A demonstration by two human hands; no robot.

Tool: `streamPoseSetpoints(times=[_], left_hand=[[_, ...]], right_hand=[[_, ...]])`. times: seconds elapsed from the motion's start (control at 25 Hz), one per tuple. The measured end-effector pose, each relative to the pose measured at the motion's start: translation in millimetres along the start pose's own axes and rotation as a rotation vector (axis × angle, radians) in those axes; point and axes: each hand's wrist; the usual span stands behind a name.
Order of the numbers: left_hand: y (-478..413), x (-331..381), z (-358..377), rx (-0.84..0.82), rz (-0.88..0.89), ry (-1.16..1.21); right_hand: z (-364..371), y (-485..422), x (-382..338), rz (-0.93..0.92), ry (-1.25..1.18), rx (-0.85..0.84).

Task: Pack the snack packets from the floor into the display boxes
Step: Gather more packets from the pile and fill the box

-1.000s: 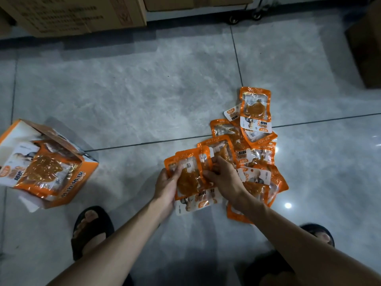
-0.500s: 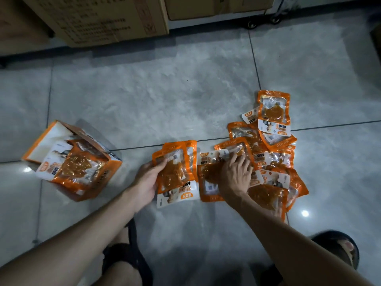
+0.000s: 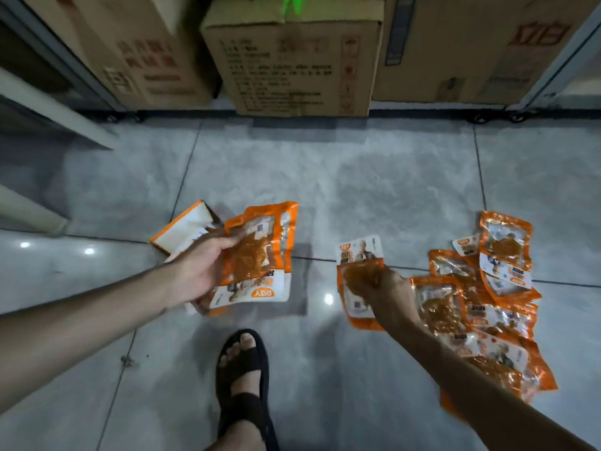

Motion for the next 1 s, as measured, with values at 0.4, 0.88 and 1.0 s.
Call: streamPoseSetpoints(times=[0.4,0.88,1.0], left_hand=[[-33,-7,-137,0.283,0.206,0.660],[-59,-39,-142,0.296,0.369,0.782],[-59,-44,-151,0.271,0.362,0.768]], right_hand=[[102,-3,-194,-0.506,0.318,-0.140],[207,-22,-213,-0.527,0.708,-0.047],[221,-33,-195,-0.539,0.751,0.000]])
Point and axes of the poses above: each hand's wrist, its own y-axis away from the middle knuckle, its own z-axis out of the palm, x = y × z, and after that the axes turned 7 degrees about z, right-handed
